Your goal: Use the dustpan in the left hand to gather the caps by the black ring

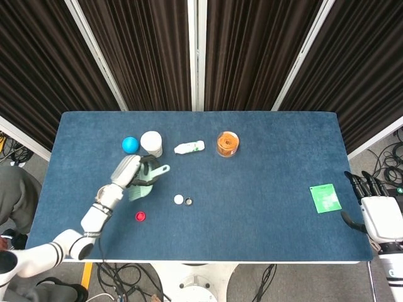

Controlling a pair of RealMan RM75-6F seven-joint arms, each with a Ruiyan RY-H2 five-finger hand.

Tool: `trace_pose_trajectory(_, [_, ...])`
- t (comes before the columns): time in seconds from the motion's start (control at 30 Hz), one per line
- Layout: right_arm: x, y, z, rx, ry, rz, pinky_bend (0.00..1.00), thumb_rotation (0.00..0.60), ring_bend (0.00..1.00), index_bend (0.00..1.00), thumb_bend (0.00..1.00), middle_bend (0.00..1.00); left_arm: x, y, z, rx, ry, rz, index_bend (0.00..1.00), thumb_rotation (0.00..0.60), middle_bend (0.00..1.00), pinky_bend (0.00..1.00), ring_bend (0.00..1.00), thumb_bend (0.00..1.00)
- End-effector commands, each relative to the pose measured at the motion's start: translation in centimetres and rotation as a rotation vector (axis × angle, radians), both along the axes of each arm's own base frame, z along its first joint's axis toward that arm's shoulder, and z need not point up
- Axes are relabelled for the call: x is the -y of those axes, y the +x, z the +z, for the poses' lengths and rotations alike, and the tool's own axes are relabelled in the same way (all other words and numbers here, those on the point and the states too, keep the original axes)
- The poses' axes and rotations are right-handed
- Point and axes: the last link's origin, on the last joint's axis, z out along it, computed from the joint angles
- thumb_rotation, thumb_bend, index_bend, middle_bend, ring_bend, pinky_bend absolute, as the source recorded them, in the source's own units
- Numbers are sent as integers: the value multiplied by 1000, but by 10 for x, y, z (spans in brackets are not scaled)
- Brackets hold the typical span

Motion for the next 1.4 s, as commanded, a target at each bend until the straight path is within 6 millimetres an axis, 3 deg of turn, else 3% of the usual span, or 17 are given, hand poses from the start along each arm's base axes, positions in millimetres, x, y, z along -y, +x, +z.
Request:
trace_pose_trajectory(0.03, [3, 1, 0, -1, 3, 4, 115, 600, 28, 31, 155, 148, 16, -20, 8, -6, 48, 62, 542, 600, 614, 876, 649, 378])
trace_pose_trajectory(0.23, [7, 4, -2, -5, 10, 7, 116, 600, 28, 30, 155, 148, 46, -31, -4, -45, 80, 74, 542, 600, 614, 881, 649, 379])
trace_pose_trajectory(0.43, [9, 4, -3, -10, 11, 1, 115, 600, 28, 29, 155, 148, 73, -27, -22, -57, 58, 71, 543, 600, 614, 891, 649, 380])
trace_pose_trajectory(0.63, [9, 4, -3, -11, 12, -5, 115, 600, 28, 29, 155, 148, 85, -21, -35, -61, 40, 68, 543, 600, 614, 894, 649, 379])
trace_pose_trajectory(1.0, [6, 3, -1, -9, 6, -14, 116, 600, 28, 29, 154, 148, 94, -14, -58, -70, 41, 60, 543, 600, 614, 894, 649, 380])
trace_pose_trajectory(1.4, [3, 0, 0, -1, -1, -15, 116, 600, 28, 30, 154, 148, 75, 28, -87, -32, -1, 21, 543, 600, 614, 894, 649, 381])
